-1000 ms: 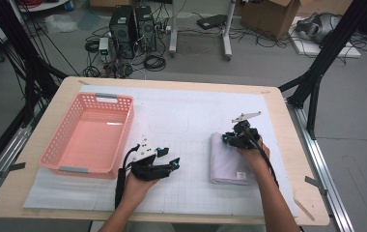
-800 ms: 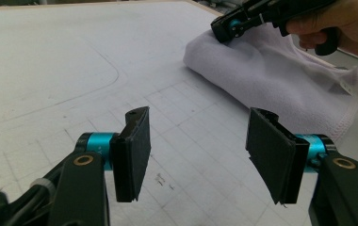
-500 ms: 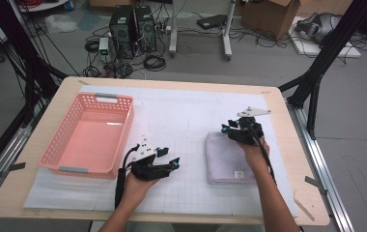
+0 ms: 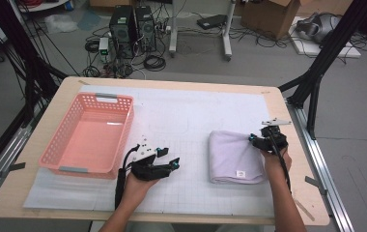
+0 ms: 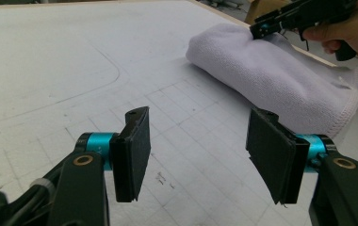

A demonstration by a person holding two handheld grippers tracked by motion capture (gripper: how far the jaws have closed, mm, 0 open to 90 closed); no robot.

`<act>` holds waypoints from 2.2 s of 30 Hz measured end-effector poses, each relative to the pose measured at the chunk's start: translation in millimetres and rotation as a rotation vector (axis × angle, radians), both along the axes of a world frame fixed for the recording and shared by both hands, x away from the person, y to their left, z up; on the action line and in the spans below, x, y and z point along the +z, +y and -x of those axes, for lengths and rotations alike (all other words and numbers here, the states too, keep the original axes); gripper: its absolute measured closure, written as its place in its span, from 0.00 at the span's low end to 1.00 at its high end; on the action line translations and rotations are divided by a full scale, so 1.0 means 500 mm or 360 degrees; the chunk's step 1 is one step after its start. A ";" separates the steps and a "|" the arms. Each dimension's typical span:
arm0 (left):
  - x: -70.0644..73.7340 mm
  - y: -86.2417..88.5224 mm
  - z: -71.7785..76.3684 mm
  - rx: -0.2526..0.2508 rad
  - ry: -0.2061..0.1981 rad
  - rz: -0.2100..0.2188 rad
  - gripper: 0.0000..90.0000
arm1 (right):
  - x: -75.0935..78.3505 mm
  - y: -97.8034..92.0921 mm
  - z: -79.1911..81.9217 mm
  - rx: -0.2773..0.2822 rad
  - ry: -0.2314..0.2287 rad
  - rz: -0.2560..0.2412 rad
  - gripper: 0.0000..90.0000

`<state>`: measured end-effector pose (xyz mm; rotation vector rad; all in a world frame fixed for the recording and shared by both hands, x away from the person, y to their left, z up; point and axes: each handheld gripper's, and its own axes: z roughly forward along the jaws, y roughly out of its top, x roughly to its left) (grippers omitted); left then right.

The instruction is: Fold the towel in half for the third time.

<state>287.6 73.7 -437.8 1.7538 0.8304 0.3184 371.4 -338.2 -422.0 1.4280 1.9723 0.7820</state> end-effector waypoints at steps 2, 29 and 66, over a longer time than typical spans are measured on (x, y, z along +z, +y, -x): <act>0.000 -0.001 0.000 -0.0001 0.0001 -0.0002 0.45 | 0.017 -0.007 0.011 0.0028 -0.0081 -0.0108 0.60; 0.001 0.004 0.001 0.0043 -0.0020 0.0009 0.41 | -0.007 -0.026 0.233 0.0444 0.0000 -0.0309 0.70; 0.004 -0.006 0.000 0.0072 -0.0105 0.0091 0.21 | 0.016 -0.152 0.295 0.0121 -0.0309 -0.0365 0.20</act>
